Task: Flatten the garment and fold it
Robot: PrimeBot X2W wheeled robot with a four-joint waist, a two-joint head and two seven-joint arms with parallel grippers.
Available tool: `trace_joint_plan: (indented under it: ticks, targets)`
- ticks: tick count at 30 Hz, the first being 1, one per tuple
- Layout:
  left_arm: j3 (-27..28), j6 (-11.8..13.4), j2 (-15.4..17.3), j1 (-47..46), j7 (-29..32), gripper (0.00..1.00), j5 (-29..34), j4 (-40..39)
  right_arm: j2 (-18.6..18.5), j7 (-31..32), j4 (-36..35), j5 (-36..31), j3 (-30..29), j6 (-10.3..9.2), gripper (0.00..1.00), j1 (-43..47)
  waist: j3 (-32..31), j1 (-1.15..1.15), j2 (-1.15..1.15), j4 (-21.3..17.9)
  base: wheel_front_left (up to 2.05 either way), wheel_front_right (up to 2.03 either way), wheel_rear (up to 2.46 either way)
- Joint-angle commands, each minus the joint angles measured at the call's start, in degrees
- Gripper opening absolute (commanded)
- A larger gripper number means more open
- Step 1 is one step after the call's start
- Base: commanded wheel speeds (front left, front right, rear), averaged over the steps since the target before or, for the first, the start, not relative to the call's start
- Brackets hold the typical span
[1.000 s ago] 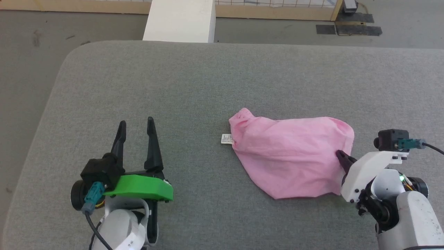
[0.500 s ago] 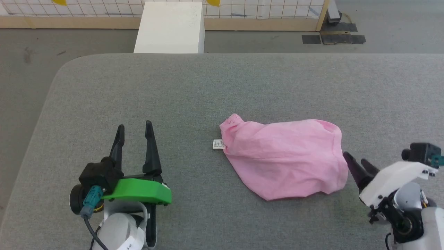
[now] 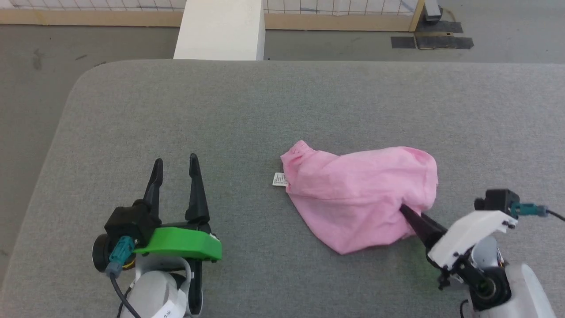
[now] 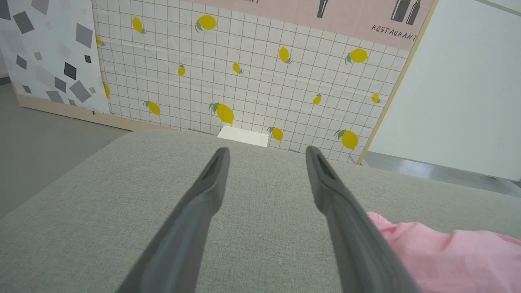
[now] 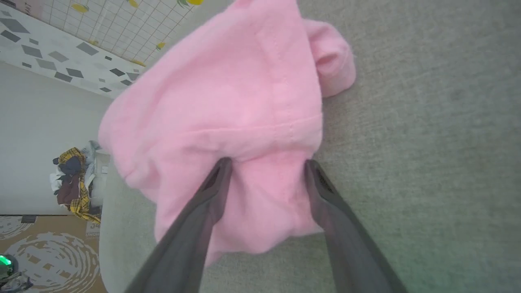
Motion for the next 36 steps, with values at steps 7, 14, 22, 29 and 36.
trace_joint_plan:
  ticks: [7,14,22,29,36]
  targets:
    - [-0.15,-0.23,-0.16,0.41,-0.23,1.0,-0.41,0.52,0.04,-5.17,-3.61,-5.8,-0.3,-0.08,0.0,-1.85,-1.12,0.0,0.0,0.63,0.0,0.0,0.0]
    - [1.11,-0.09,-0.16,2.27,-0.23,1.0,-0.25,0.67,0.04,-5.4,-17.58,-11.27,-3.48,-0.08,0.0,0.82,-3.6,0.0,0.0,-0.83,0.0,0.0,0.0]
    - [0.69,-0.49,-0.16,2.58,-0.23,1.0,-0.27,0.88,-0.75,-1.52,-29.23,-16.86,8.06,-0.08,0.0,2.04,-5.04,0.0,0.0,-1.15,0.0,0.0,0.0]
    - [0.7,-0.55,-0.16,2.87,-0.23,1.0,-0.3,0.67,-2.88,10.32,-29.72,-12.48,21.01,-0.08,0.44,10.18,-4.47,0.0,0.0,-0.51,0.0,0.0,0.0]
    - [1.18,-0.37,-0.16,2.5,-0.23,1.0,-0.42,0.33,-2.65,10.78,-30.8,-16.69,15.16,-0.08,1.0,14.57,-3.6,0.0,0.0,-0.31,0.0,0.0,0.0]
